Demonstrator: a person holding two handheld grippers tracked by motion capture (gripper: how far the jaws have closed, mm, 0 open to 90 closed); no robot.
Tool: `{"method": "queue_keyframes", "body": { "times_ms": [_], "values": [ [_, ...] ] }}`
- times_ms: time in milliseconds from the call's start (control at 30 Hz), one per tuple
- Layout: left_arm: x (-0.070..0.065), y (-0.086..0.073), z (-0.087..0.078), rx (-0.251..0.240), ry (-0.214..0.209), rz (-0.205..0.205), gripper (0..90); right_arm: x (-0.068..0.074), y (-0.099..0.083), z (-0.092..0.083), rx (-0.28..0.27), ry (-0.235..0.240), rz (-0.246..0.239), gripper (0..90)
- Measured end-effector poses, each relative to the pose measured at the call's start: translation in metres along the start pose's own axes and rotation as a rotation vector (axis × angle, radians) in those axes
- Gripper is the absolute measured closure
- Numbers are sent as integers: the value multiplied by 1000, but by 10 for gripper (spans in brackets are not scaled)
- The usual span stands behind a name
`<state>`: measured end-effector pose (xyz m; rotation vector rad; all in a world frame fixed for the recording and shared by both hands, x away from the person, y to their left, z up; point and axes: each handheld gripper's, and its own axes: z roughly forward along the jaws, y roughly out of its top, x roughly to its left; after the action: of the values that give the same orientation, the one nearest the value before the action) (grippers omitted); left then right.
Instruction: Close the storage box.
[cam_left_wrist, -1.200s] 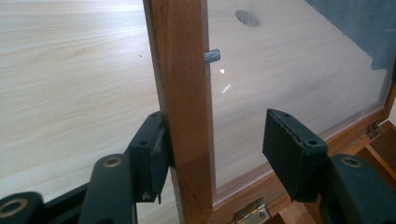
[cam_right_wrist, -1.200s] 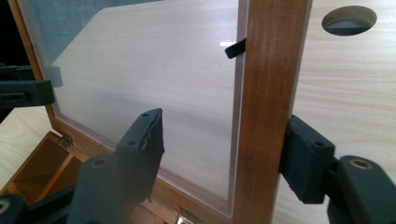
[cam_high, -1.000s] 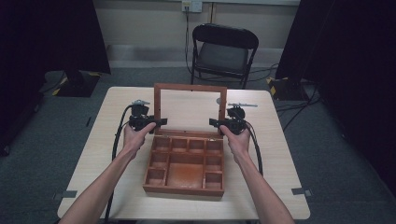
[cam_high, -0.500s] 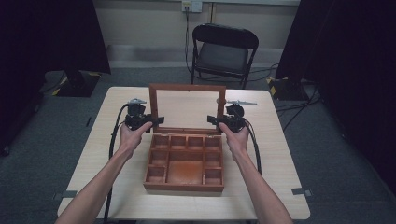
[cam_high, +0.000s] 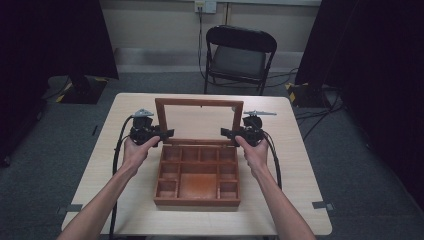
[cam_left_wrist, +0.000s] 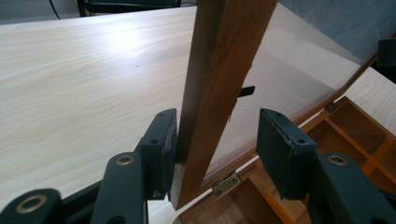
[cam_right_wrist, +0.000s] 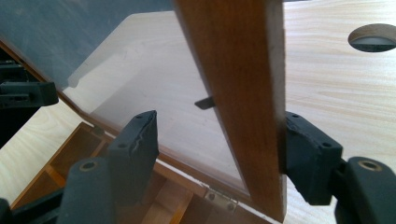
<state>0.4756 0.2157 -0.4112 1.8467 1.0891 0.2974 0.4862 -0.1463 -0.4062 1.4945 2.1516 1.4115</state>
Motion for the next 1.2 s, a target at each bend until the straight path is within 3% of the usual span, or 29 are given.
{"method": "queue_keyframes", "body": {
  "times_ms": [367,533,900,1200],
  "values": [
    [-4,0,-14,-13,-20,15,467,4,-6,-14,-22,13,-1,310],
    [-5,3,-23,-44,-32,8,487,9,-6,-18,-36,7,-5,299],
    [-8,0,-27,-35,-42,28,483,14,-9,-32,-45,-3,-25,306],
    [-9,3,-27,-41,-42,16,469,19,-15,-45,-61,-18,-43,329]
  ]
}}
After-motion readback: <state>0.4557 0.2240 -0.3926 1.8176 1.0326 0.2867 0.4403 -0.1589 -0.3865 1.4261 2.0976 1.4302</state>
